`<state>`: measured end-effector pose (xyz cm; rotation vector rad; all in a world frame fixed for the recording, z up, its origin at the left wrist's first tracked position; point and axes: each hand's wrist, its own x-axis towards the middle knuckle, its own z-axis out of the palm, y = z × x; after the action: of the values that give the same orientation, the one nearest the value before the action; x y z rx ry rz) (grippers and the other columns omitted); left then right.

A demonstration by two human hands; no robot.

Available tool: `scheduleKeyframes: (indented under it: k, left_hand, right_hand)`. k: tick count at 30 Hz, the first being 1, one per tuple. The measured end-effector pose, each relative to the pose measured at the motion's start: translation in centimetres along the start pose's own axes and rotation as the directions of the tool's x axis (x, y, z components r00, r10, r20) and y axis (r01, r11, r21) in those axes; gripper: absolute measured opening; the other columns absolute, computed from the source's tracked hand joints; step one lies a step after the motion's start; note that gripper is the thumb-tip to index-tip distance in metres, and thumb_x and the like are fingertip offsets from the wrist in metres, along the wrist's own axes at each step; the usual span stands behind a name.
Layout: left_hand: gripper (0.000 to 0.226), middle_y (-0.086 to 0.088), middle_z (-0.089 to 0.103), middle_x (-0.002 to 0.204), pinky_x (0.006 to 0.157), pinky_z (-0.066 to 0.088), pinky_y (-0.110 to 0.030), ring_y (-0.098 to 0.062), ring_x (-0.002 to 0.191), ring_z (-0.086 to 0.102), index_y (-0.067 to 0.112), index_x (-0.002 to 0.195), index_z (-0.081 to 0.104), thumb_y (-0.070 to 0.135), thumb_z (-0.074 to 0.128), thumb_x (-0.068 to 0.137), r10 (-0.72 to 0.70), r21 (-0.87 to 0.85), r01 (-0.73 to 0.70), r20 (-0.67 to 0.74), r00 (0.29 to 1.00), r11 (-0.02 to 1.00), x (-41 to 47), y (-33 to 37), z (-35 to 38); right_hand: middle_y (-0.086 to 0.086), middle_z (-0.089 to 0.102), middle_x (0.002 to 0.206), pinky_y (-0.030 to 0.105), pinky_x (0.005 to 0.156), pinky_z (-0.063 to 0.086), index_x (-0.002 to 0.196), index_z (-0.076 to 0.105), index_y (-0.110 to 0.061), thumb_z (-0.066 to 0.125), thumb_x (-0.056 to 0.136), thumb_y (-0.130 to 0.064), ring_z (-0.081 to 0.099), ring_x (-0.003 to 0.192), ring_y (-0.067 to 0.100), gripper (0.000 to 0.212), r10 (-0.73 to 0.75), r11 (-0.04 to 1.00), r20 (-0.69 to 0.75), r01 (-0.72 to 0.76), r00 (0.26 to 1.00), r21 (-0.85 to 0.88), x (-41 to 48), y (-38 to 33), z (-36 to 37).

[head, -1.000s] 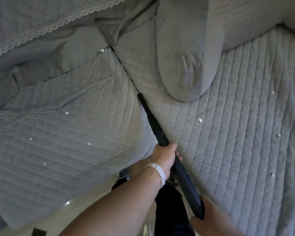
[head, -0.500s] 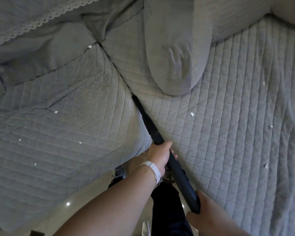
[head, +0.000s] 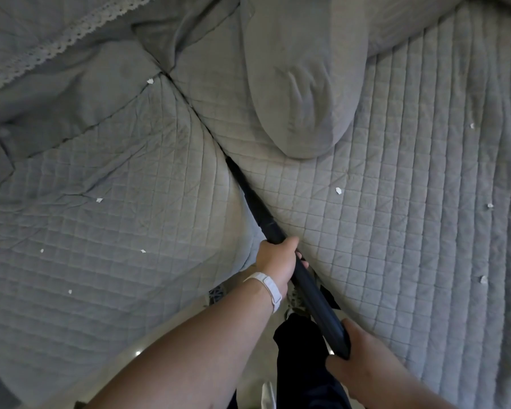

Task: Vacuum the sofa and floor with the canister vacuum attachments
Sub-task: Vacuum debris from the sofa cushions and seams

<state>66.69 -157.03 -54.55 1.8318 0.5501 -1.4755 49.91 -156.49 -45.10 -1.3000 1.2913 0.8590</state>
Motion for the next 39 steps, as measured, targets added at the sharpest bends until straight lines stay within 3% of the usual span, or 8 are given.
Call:
scheduleKeyframes:
  k: [3,8,15,21,28,31,34,39]
  left_hand:
    - [0.023,-0.007,0.062,0.076,0.067,0.061,-0.036,-0.02,0.055,0.064,0.009,0.11,0.054,0.022,0.061,0.092,0.012,0.003,-0.012,-0.016,1.0,1.0,0.4,0.1,-0.1]
    - [0.024,-0.007,0.062,0.074,0.062,0.06,-0.034,-0.02,0.053,0.065,0.009,0.11,0.055,0.023,0.063,0.092,0.043,0.001,-0.043,-0.041,0.998,0.999,1.1,1.3,-0.5]
    - [0.027,-0.006,0.062,0.072,0.051,0.056,-0.027,-0.018,0.049,0.064,0.006,0.112,0.057,0.023,0.061,0.093,0.095,0.007,-0.095,-0.073,0.993,0.995,2.3,4.8,-1.6]
    - [0.021,-0.008,0.061,0.068,0.069,0.061,-0.046,-0.023,0.05,0.063,0.004,0.104,0.056,0.02,0.061,0.091,0.128,0.001,-0.129,-0.095,0.987,0.992,3.7,6.9,-1.9]
    - [0.019,-0.006,0.064,0.07,0.052,0.055,-0.026,-0.018,0.051,0.066,0.007,0.103,0.061,0.023,0.062,0.093,0.122,0.024,-0.12,-0.105,0.987,0.992,5.0,8.4,-2.5]
    - [0.019,-0.006,0.064,0.072,0.053,0.055,-0.028,-0.019,0.051,0.066,0.008,0.105,0.059,0.022,0.061,0.092,0.134,0.019,-0.132,-0.101,0.986,0.991,5.4,8.9,-2.7]
    - [0.019,-0.007,0.064,0.074,0.054,0.055,-0.028,-0.019,0.052,0.066,0.009,0.106,0.058,0.022,0.061,0.093,0.144,0.034,-0.142,-0.098,0.985,0.989,5.8,9.5,-2.9]
    - [0.019,-0.007,0.064,0.077,0.053,0.055,-0.027,-0.018,0.051,0.066,0.01,0.107,0.056,0.022,0.061,0.093,0.151,0.03,-0.149,-0.093,0.984,0.988,6.3,10.8,-3.2]
  right_hand:
    - [-0.006,0.063,0.082,0.011,0.051,0.042,0.104,0.052,-0.028,0.065,0.086,-0.026,0.059,0.061,0.001,0.023,-0.015,1.0,0.007,0.015,1.0,0.0,0.4,-0.3,0.0]
    - [-0.003,0.066,0.079,0.016,0.05,0.047,0.103,0.053,-0.03,0.066,0.085,-0.028,0.061,0.057,0.004,0.022,-0.051,0.999,0.01,0.051,0.999,0.015,1.1,-1.0,-0.4]
    - [-0.001,0.067,0.08,0.029,0.06,0.053,0.099,0.051,-0.028,0.062,0.085,-0.031,0.067,0.069,0.015,0.018,-0.124,0.992,-0.02,0.124,0.992,-0.037,2.7,-4.1,-1.1]
    - [0.0,0.068,0.082,0.034,0.064,0.056,0.105,0.052,-0.025,0.061,0.085,-0.032,0.068,0.072,0.017,0.023,-0.134,0.989,-0.056,0.13,0.989,-0.067,4.4,-5.9,-1.4]
    - [-0.001,0.067,0.085,0.032,0.064,0.056,0.108,0.052,-0.026,0.061,0.085,-0.031,0.067,0.075,0.016,0.024,-0.139,0.989,-0.057,0.136,0.989,-0.063,5.9,-7.2,-1.6]
    - [-0.003,0.066,0.087,0.029,0.064,0.053,0.112,0.051,-0.028,0.061,0.086,-0.031,0.066,0.076,0.013,0.027,-0.152,0.986,-0.061,0.147,0.987,-0.074,6.3,-7.7,-1.7]
    - [-0.002,0.067,0.088,0.035,0.069,0.058,0.113,0.052,-0.028,0.061,0.086,-0.031,0.067,0.077,0.015,0.029,-0.151,0.987,-0.062,0.147,0.987,-0.065,6.7,-8.2,-1.8]
    - [-0.002,0.066,0.085,0.032,0.067,0.056,0.105,0.051,-0.027,0.061,0.088,-0.029,0.066,0.075,0.013,0.02,-0.164,0.984,-0.069,0.159,0.984,-0.077,7.5,-9.2,-2.3]
